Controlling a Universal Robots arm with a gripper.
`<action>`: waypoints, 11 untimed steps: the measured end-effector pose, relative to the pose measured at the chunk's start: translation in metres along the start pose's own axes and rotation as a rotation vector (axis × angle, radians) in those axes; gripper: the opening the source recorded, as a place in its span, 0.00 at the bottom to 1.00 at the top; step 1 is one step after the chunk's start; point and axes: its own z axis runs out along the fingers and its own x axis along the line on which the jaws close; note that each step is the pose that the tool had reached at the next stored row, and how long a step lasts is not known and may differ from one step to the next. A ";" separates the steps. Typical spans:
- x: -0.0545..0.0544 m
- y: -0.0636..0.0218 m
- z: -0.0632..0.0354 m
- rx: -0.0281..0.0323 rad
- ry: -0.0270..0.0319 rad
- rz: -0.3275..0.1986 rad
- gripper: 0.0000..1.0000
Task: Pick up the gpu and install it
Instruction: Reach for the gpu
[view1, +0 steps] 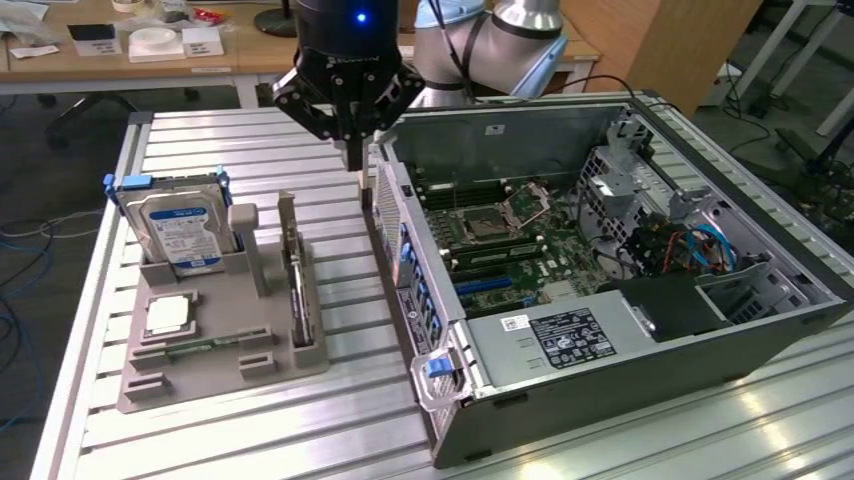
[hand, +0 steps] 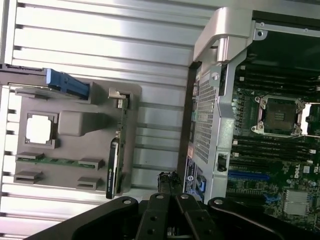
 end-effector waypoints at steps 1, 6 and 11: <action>0.002 -0.0004 -0.0001 0.0000 0.0001 -0.002 0.11; 0.011 -0.0018 -0.0004 -0.0002 0.0005 -0.010 0.11; 0.023 -0.0017 -0.0007 -0.0003 0.0007 -0.014 0.11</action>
